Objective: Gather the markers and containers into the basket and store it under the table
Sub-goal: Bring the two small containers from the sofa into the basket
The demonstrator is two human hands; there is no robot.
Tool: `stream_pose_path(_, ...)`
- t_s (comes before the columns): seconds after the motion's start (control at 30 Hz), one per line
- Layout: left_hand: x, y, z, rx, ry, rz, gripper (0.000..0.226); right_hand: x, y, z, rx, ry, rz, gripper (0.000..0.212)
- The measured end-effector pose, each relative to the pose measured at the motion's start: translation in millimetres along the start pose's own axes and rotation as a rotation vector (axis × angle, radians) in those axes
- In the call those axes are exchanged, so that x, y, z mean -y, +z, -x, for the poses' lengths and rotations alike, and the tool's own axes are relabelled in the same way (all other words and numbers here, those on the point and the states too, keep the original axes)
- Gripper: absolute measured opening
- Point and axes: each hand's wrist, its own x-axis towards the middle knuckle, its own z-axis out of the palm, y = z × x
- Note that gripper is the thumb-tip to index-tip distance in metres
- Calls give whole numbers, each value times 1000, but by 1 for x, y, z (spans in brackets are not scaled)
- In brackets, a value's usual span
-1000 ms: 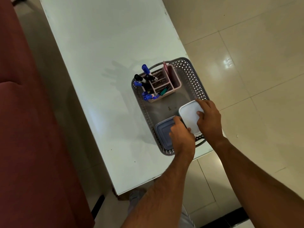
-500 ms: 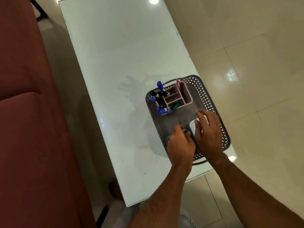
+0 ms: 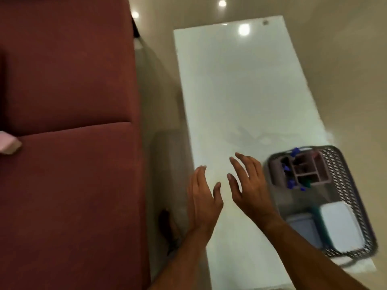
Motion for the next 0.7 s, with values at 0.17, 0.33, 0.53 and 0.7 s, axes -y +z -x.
stream_pose_path(0.17,83,-95,-76,-94,-81,-136,70,97,82,-78,92,-137,-49,44)
stream_pose_path(0.33,186,-191,-144,-202,-180,-215,73,203,168,-155,147,-258,-107,46)
stream_pose_path(0.53,294,-293,-198,-356,-318,-231,72,322,256,-219,223,-378,-204,46)
stream_pose_path(0.7,376,-353,-229,-522,-445,-132,71,410,324,-243,332,-384,-318,49)
